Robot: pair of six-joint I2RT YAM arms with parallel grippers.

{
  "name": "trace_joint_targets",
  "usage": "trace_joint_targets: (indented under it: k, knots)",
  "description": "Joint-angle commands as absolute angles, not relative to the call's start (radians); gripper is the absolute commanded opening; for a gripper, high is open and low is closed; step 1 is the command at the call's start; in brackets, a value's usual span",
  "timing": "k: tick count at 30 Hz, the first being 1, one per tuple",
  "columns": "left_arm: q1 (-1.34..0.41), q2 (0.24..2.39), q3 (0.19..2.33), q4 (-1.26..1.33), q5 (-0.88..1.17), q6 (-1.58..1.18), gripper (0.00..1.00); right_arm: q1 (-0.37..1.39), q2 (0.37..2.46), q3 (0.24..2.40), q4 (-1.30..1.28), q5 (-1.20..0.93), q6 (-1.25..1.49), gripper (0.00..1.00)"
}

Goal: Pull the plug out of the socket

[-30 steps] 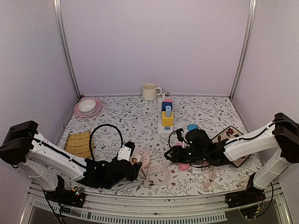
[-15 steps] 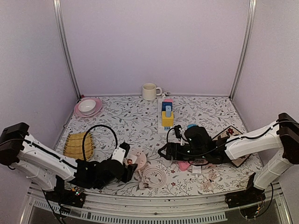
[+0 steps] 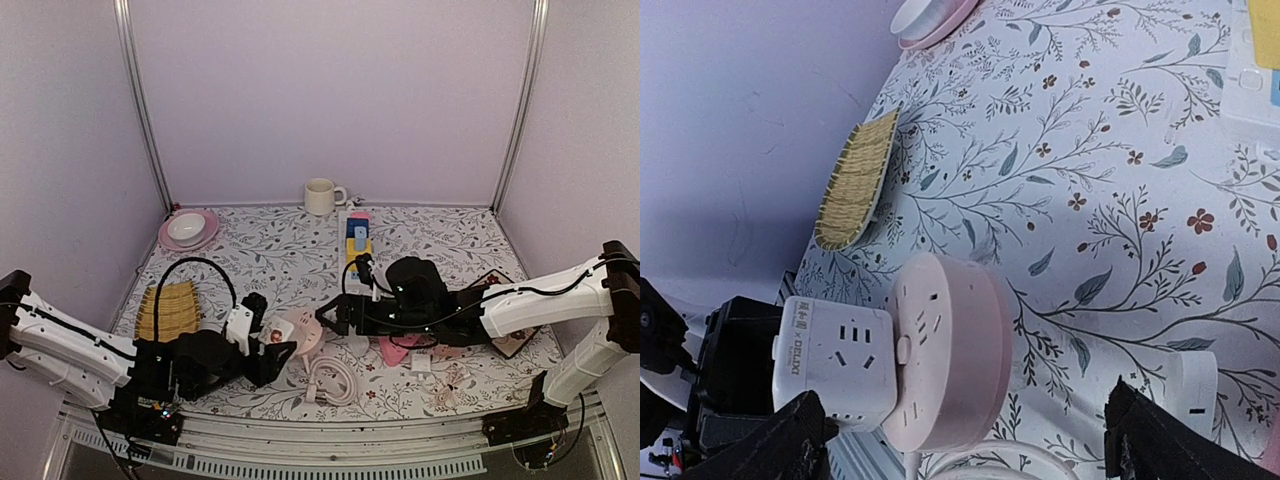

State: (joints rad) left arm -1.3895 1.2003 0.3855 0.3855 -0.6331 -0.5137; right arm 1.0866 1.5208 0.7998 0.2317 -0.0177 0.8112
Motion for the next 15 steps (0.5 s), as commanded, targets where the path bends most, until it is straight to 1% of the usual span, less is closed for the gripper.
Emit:
trace_joint_targets:
  k: [1,3,8,14,15]
  knots:
    - [-1.403,1.111,0.344,0.568,-0.590,-0.476,0.43,1.094,1.566,0.819,0.277,-0.081,0.827,0.98]
    - [-1.403,1.084,0.323,0.597,-0.567,-0.470,0.43,1.094,1.583,0.817,0.322,-0.114,0.843,0.96]
    - [-1.403,1.062,0.306,0.637,-0.530,-0.447,0.44,1.094,1.633,0.816,0.429,-0.197,0.897,0.88]
    - [-1.404,1.101,0.326,0.642,-0.526,-0.434,0.43,1.102,1.686,0.817,0.526,-0.265,0.958,0.70]
    - [-1.402,1.108,0.330,0.642,-0.527,-0.433,0.43,1.102,1.690,0.816,0.527,-0.265,0.963,0.64]
